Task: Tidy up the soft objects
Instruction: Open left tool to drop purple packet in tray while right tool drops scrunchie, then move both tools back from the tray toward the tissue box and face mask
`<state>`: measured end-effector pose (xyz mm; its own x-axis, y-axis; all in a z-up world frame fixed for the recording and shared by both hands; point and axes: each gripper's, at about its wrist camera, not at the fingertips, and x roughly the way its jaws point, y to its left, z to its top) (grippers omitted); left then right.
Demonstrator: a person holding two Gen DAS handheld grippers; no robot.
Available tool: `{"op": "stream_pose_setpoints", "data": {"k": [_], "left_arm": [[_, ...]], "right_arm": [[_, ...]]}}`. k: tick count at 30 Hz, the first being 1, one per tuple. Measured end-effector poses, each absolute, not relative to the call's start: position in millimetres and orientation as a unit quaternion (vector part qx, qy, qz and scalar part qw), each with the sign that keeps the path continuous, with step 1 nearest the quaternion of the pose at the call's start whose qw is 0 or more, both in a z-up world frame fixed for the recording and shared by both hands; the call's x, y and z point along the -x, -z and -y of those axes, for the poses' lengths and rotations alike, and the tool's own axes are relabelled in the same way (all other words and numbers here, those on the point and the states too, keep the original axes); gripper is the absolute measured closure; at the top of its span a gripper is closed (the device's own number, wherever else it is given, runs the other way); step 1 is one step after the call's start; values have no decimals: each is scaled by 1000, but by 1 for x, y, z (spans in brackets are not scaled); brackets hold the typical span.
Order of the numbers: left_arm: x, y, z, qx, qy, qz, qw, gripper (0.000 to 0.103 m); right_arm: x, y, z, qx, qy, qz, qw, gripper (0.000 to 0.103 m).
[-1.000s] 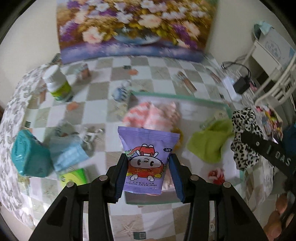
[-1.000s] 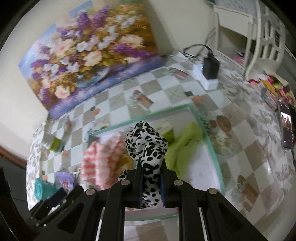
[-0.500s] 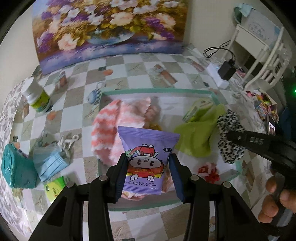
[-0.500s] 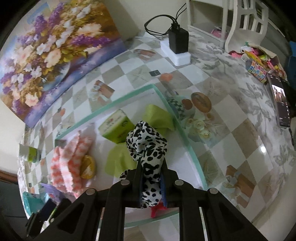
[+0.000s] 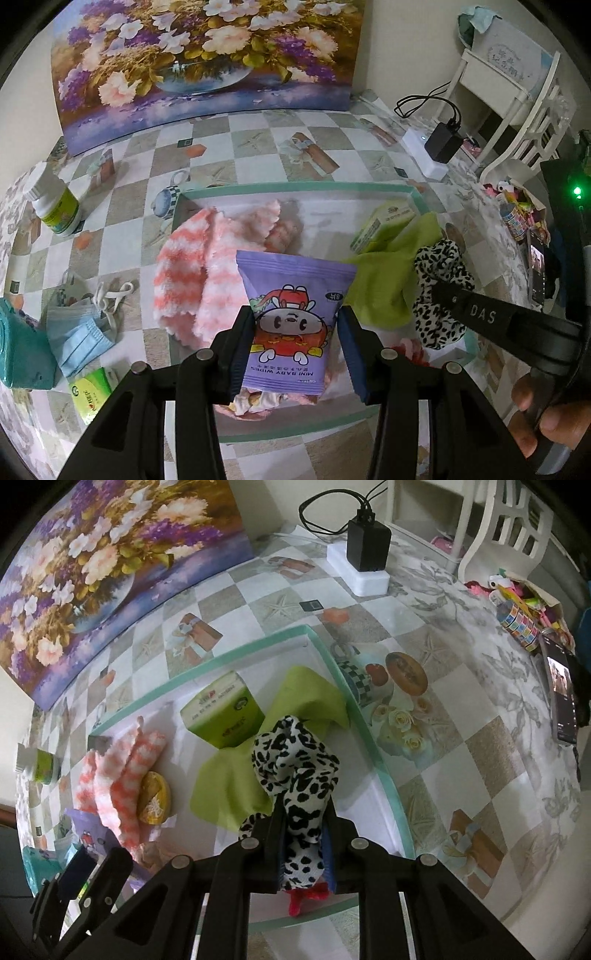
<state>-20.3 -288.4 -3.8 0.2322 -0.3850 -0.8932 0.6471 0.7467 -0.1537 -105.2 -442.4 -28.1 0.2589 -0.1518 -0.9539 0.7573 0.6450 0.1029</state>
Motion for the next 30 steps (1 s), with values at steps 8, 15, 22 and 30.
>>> {"op": "stream_pose_setpoints", "data": {"k": [8,15,22,30], "left_arm": [[21,2,289,-133,327,-522,777,43],[11,8,280,-119,298,-548,772,33],[1,17,267,-92,265,-575,769,17],[-11,18,251,-57,236,-589,771,9]], "right_arm": [[101,27,438,-276,305,-531,741,76],[102,24,438,-271,312,-531,740,45],[98,26,434,-254,309,-539,741,27],[98,23,434,-242,318,-532,746,5]]}}
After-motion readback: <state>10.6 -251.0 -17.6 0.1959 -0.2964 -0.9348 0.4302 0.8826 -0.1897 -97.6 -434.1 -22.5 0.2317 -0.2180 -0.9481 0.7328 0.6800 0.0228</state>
